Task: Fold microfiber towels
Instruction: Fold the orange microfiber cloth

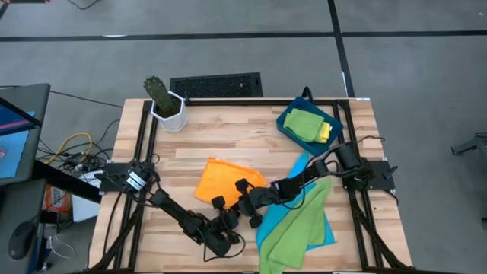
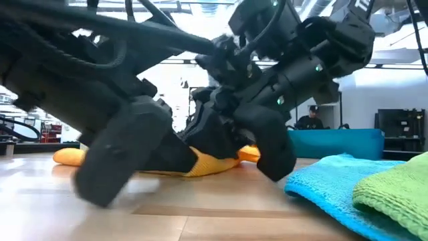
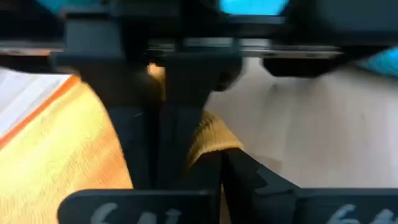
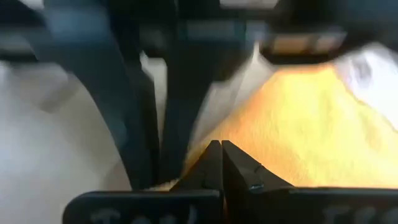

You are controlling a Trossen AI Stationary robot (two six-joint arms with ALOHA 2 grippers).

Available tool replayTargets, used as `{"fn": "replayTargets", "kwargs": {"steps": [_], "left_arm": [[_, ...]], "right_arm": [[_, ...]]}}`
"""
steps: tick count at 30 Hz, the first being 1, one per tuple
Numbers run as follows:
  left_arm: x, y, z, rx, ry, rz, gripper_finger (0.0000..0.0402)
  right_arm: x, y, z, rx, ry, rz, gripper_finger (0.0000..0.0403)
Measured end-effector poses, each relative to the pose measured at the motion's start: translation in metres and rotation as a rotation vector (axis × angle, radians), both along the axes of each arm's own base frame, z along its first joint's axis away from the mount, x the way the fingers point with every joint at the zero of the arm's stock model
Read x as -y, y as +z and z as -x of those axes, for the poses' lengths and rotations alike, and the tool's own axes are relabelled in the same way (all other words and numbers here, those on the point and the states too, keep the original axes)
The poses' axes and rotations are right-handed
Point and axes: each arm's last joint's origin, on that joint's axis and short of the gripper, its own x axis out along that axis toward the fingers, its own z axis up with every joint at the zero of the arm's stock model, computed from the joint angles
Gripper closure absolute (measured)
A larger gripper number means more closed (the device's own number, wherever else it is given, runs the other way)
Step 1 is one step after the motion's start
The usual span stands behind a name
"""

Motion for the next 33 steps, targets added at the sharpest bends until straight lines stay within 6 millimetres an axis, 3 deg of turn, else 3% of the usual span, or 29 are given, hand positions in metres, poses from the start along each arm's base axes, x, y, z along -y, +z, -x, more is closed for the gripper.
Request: {"fn": "replayTargets", "kwargs": {"steps": [8, 13, 17, 22, 26, 33], "left_arm": [[0.008, 0.035, 0.003, -0.299, -0.156, 0.004, 0.0402], [0.014, 0.045, 0.025, -0.420, -0.163, -0.084, 0.0402], [0.013, 0.034, 0.054, -0.297, -0.012, -0.229, 0.0401], [-0.006, 0.013, 0.079, -0.063, 0.145, -0.282, 0.0401], [-0.024, 0.000, 0.084, -0.020, 0.227, -0.226, 0.0401], [-0.027, -0.009, 0.079, 0.033, 0.224, -0.136, 0.0401]], "right_arm": [[0.002, -0.005, -0.005, -0.013, -0.011, -0.016, 0.0381], [0.003, -0.006, -0.005, -0.017, -0.016, -0.018, 0.0385], [0.003, -0.007, -0.005, -0.021, -0.019, -0.021, 0.0380], [0.003, -0.006, -0.005, -0.021, -0.019, -0.021, 0.0381], [0.001, -0.003, -0.007, -0.017, -0.018, -0.011, 0.0384], [-0.001, 0.007, -0.019, -0.017, -0.010, 0.019, 0.0378]]}}
